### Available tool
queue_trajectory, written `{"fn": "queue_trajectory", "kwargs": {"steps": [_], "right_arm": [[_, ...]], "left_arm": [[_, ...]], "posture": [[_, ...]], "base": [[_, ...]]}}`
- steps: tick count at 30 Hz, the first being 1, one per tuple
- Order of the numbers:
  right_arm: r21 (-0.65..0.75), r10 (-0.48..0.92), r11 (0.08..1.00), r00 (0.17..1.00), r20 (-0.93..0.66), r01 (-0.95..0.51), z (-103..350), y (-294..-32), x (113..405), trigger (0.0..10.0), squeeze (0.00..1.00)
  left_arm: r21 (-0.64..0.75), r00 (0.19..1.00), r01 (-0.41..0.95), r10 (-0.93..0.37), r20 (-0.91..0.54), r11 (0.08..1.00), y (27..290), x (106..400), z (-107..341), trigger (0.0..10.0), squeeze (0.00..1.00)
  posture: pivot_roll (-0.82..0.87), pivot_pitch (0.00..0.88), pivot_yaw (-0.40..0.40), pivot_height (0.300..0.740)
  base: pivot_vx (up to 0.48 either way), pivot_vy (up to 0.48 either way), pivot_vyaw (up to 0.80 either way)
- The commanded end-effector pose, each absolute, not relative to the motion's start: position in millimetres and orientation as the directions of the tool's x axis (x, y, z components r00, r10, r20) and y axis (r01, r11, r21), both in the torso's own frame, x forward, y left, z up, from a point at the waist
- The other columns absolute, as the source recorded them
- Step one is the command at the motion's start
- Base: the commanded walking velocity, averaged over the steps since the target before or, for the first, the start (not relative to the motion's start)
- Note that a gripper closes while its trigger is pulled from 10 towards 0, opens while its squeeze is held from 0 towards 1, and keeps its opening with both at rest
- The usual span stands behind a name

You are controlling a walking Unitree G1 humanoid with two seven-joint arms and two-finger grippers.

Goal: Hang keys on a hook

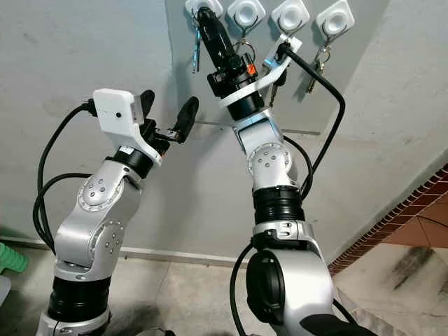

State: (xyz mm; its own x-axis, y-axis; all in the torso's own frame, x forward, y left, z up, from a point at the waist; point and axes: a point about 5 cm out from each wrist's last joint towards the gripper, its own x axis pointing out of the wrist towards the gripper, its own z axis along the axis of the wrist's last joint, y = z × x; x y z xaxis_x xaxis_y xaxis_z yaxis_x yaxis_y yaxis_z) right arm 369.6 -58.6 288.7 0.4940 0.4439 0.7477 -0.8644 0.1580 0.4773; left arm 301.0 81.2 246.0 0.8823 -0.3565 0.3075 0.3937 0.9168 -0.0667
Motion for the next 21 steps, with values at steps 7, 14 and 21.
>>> {"fn": "queue_trajectory", "kwargs": {"steps": [7,14,21], "right_arm": [[0.541,0.423,0.170,0.557,0.715,-0.824,283,-56,374,10.0,0.00],[0.565,0.397,0.186,0.587,0.705,-0.804,284,-59,379,10.0,0.00],[0.573,0.389,0.190,0.597,0.702,-0.798,285,-58,380,10.0,0.00]], "left_arm": [[-0.057,0.873,0.402,-0.365,0.323,0.914,79,296,250,10.0,0.00],[-0.059,0.875,0.401,-0.363,0.321,0.914,79,296,249,10.0,0.00],[-0.059,0.876,0.398,-0.360,0.320,0.915,80,296,250,10.0,0.00]], "posture": [[0.04,0.079,-0.064,0.740],[0.05,0.084,-0.064,0.740],[0.05,0.088,-0.067,0.740]], "base": [[0.000,0.000,0.00],[0.000,0.000,0.00],[0.000,0.000,0.00]]}}
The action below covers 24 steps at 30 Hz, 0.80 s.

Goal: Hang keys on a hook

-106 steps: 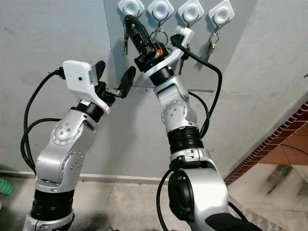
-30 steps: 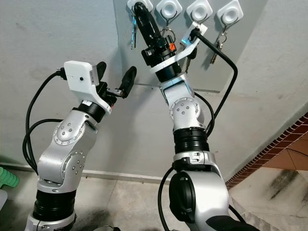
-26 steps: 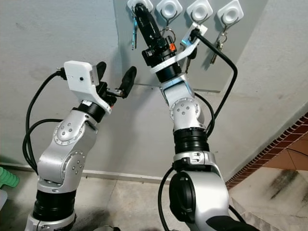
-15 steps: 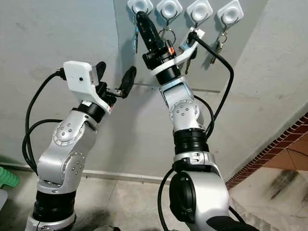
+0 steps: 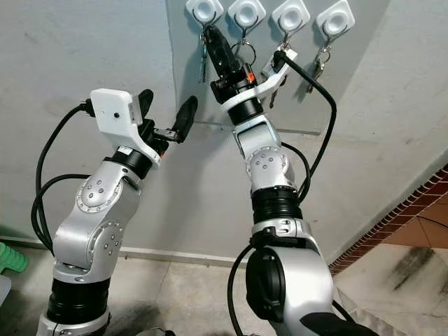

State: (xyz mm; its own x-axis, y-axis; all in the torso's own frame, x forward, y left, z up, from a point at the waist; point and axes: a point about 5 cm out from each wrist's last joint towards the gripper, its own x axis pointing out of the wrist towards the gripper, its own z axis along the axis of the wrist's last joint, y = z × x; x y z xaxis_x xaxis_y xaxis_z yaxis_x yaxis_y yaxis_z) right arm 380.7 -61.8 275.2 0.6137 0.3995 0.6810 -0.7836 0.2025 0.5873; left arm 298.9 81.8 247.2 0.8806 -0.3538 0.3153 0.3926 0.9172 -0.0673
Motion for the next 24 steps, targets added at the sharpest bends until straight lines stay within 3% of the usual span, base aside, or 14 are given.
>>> {"fn": "queue_trajectory", "kwargs": {"steps": [1,13,14,24], "right_arm": [[0.572,0.389,0.189,0.596,0.702,-0.798,285.2,-58.0,380.4,10.0,0.00],[0.602,0.388,0.172,0.615,0.686,-0.780,284.2,-55.7,383.5,10.0,0.00],[0.604,0.388,0.169,0.616,0.685,-0.779,284.0,-55.6,383.6,10.0,1.00],[0.624,0.378,0.177,0.638,0.671,-0.761,282.1,-57.8,386.4,10.0,1.00]], "left_arm": [[-0.060,0.876,0.398,-0.360,0.321,0.915,79.8,295.7,249.6,10.0,0.00],[-0.064,0.880,0.390,-0.351,0.319,0.919,81.1,296.2,249.6,10.0,0.00],[-0.064,0.881,0.389,-0.351,0.318,0.919,81.2,296.3,249.6,10.0,0.00],[-0.068,0.882,0.386,-0.347,0.319,0.920,81.8,296.0,249.9,10.0,0.00]], "posture": [[0.05,0.088,-0.067,0.740],[0.05,0.096,-0.073,0.740],[0.05,0.096,-0.073,0.740],[0.05,0.101,-0.074,0.740]], "base": [[0.000,0.000,0.00],[0.000,0.000,0.00],[0.000,0.000,0.00],[0.000,0.000,0.00]]}}
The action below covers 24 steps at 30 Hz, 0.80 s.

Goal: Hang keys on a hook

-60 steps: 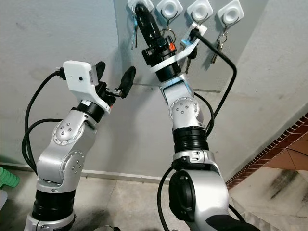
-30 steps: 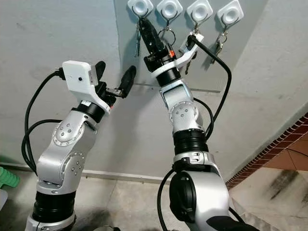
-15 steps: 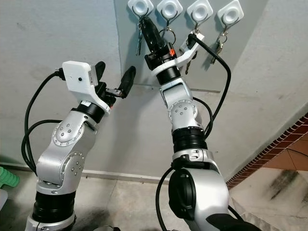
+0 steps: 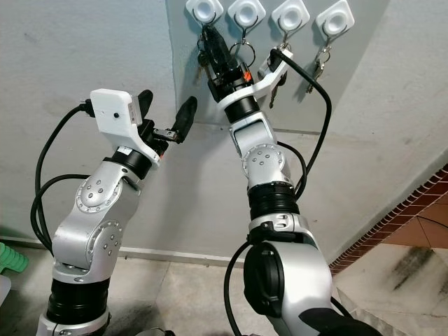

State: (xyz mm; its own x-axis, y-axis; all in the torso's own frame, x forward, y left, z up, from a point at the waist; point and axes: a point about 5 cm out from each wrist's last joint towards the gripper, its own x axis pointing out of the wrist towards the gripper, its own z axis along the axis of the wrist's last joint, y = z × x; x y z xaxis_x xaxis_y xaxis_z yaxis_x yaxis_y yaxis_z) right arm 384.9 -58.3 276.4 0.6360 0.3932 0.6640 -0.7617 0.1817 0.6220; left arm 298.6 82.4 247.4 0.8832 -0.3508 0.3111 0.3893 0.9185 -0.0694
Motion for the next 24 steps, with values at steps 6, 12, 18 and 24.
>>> {"fn": "queue_trajectory", "kwargs": {"steps": [6,12,18,24], "right_arm": [[0.617,0.376,0.224,0.651,0.659,-0.755,279,-59,387,10.0,1.00],[0.518,0.436,0.437,0.677,0.593,-0.735,256,-59,382,10.0,0.00],[0.478,0.469,0.540,0.720,0.512,-0.692,221,-70,375,10.0,0.00],[0.458,0.477,0.628,0.776,0.411,-0.629,182,-82,367,10.0,0.00]], "left_arm": [[-0.070,0.886,0.380,-0.341,0.313,0.922,83,297,248,10.0,0.00],[-0.071,0.906,0.352,-0.321,0.275,0.933,88,299,235,10.0,0.00],[-0.086,0.929,0.321,-0.296,0.220,0.943,95,304,217,10.0,0.00],[-0.136,0.965,0.250,-0.235,0.118,0.959,109,310,177,10.0,0.00]], "posture": [[0.05,0.104,-0.075,0.740],[0.05,0.106,-0.072,0.740],[0.04,0.103,-0.068,0.740],[0.04,0.098,-0.061,0.740]], "base": [[0.000,0.000,0.00],[0.000,0.000,0.00],[0.000,0.000,0.00],[0.000,0.000,0.00]]}}
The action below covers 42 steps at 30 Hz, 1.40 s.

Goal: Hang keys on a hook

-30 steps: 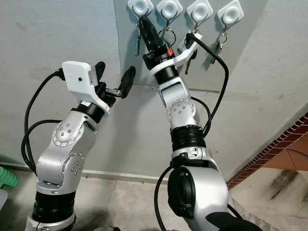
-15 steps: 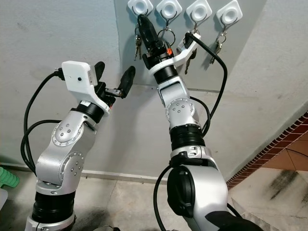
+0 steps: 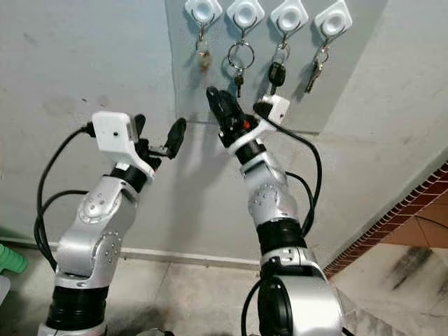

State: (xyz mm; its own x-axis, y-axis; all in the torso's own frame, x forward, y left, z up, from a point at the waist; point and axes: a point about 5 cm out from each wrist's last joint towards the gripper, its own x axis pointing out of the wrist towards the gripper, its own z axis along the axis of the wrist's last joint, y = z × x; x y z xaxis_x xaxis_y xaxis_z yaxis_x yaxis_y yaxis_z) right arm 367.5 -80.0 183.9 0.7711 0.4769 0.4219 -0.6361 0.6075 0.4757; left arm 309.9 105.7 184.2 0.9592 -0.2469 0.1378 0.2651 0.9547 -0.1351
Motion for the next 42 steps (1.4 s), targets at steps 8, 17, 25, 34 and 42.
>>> {"fn": "queue_trajectory", "kwargs": {"steps": [8,17,25,34,42], "right_arm": [[0.430,0.383,0.809,0.915,0.131,-0.400,100,-119,347,10.0,0.00],[0.253,0.209,0.958,0.933,-0.292,-0.136,8,-164,293,10.0,0.00],[0.119,0.125,0.991,0.804,-0.582,-0.067,-51,-182,228,10.0,0.00],[-0.008,0.013,1.000,0.652,-0.758,-0.029,-84,-194,173,10.0,0.00],[-0.053,-0.019,0.997,0.532,-0.846,-0.049,-98,-195,143,10.0,0.00]], "left_arm": [[-0.128,0.982,0.090,-0.109,-0.157,0.988,141,312,80,10.0,0.00],[-0.028,0.930,0.007,-0.017,-0.368,1.000,161,294,14,10.0,0.00],[-0.053,0.805,0.026,-0.052,-0.591,0.998,164,243,-43,10.0,0.00],[-0.074,0.676,-0.074,-0.005,-0.737,0.994,173,183,-81,10.0,0.00],[-0.065,0.658,-0.072,-0.002,-0.753,0.995,173,173,-86,10.0,0.00]], "posture": [[0.02,0.077,-0.033,0.740],[0.00,0.046,0.009,0.740],[-0.02,0.008,0.026,0.740],[-0.05,0.000,0.040,0.740],[-0.05,0.000,0.046,0.740]], "base": [[0.000,0.000,0.00],[0.000,0.000,0.00],[0.000,0.000,0.00],[0.000,0.000,0.00],[0.000,0.000,-0.05]]}}
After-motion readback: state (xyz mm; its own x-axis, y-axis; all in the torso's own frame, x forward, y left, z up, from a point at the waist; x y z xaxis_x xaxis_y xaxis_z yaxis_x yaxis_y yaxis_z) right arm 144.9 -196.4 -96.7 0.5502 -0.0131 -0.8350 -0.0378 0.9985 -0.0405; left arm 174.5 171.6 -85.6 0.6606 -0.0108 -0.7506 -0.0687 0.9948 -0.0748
